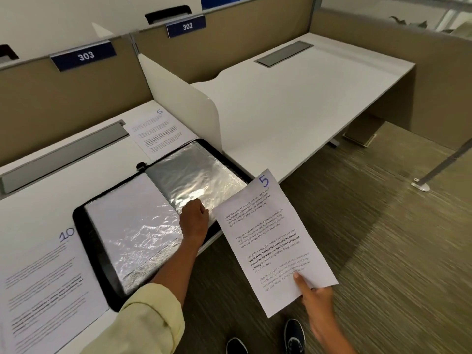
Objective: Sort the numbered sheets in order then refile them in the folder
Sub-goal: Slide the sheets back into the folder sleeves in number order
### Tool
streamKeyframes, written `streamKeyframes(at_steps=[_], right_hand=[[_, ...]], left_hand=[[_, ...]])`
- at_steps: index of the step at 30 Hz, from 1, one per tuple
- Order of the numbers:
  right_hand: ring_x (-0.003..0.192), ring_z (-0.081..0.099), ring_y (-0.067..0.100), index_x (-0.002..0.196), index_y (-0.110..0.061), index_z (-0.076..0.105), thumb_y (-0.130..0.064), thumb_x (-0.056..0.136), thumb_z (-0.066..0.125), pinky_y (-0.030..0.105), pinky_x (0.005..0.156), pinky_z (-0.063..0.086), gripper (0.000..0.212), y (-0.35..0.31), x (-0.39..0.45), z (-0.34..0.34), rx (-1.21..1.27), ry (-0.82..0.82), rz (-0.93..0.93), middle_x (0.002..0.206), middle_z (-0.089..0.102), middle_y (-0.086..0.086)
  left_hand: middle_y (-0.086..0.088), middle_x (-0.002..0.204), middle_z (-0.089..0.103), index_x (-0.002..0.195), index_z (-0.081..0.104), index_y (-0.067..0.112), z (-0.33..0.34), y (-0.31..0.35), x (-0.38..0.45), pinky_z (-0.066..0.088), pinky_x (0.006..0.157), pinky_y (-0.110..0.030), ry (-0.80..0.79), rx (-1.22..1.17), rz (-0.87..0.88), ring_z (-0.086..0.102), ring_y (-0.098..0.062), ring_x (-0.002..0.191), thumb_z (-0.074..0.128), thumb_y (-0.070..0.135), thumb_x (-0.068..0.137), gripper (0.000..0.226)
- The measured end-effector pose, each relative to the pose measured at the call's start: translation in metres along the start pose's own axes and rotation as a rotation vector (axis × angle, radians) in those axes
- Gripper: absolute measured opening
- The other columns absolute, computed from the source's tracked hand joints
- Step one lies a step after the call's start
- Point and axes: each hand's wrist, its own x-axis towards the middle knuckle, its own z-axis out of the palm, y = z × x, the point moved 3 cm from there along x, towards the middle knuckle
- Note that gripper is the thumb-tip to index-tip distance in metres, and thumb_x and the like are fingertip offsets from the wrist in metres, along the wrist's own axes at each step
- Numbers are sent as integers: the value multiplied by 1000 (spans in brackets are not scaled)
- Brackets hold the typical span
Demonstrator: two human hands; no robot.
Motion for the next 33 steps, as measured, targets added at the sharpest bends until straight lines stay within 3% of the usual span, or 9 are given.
streamKeyframes(at_steps=[3,8,14,21,27,33], right_hand=[[109,65,23,126,-13,59,-4,86,72,51,99,51,43,4,-3,-3,-12,-4,7,117,70,7],[106,66,21,128,-9,59,-5,86,72,45,97,53,44,10,-6,-7,-13,25,12,116,70,7],[111,66,23,127,-13,60,-4,86,72,52,100,51,44,15,-9,-3,-19,7,8,117,71,4],[108,68,21,117,-20,63,-6,87,72,48,97,54,34,13,-12,4,-50,7,-6,114,72,3],[102,69,14,123,-8,62,-4,88,72,26,83,59,37,14,-20,14,-102,-24,-17,109,72,1],[97,70,13,119,-15,61,-3,89,70,22,67,58,34,22,-31,38,-157,-161,66,108,73,1]], left_hand=[[-9,78,55,78,51,7,3,3,-7,42,60,-40,30,25,76,51,-28,70,52,-7,80,14],[-9,89,56,91,55,6,8,1,-12,45,64,-42,44,-17,101,52,-28,76,52,-7,83,16],[-4,87,55,86,57,9,12,-2,-11,39,64,-33,5,-26,166,52,-22,77,56,-3,85,13],[-6,93,57,93,64,7,10,-2,-12,49,60,-38,24,33,228,56,-24,77,59,-1,86,12],[-1,88,58,89,65,11,11,-4,-12,42,61,-29,49,-20,224,56,-20,75,62,14,89,4],[-4,83,58,83,63,9,15,0,-7,39,66,-30,11,-42,210,55,-20,75,63,15,89,9]])
